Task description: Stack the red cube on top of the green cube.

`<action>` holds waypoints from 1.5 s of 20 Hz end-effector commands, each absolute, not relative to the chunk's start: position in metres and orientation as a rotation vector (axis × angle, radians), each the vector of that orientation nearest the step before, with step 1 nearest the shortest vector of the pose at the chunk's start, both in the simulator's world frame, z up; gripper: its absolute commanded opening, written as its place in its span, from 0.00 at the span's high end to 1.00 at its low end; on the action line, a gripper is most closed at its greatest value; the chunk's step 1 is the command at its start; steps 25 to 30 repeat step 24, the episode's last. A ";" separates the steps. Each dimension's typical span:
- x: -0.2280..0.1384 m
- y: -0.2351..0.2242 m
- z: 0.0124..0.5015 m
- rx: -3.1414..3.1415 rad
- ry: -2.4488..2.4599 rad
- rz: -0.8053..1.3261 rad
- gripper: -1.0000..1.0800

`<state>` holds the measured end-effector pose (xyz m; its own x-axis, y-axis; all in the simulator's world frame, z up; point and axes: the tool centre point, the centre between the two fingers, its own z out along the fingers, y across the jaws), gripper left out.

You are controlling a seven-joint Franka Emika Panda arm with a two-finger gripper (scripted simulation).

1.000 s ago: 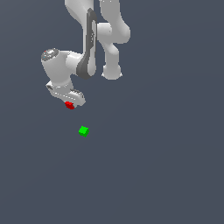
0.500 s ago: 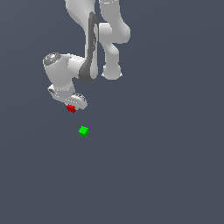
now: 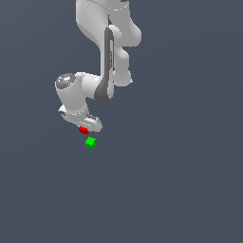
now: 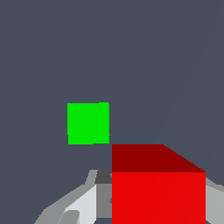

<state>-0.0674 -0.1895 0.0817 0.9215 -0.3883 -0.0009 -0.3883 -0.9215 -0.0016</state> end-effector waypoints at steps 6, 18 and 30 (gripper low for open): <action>-0.030 -0.168 0.066 -3.078 0.623 0.000 1.00; -0.019 -0.163 0.061 -3.079 0.623 0.000 0.04; -0.019 -0.163 0.061 -3.079 0.623 0.000 0.04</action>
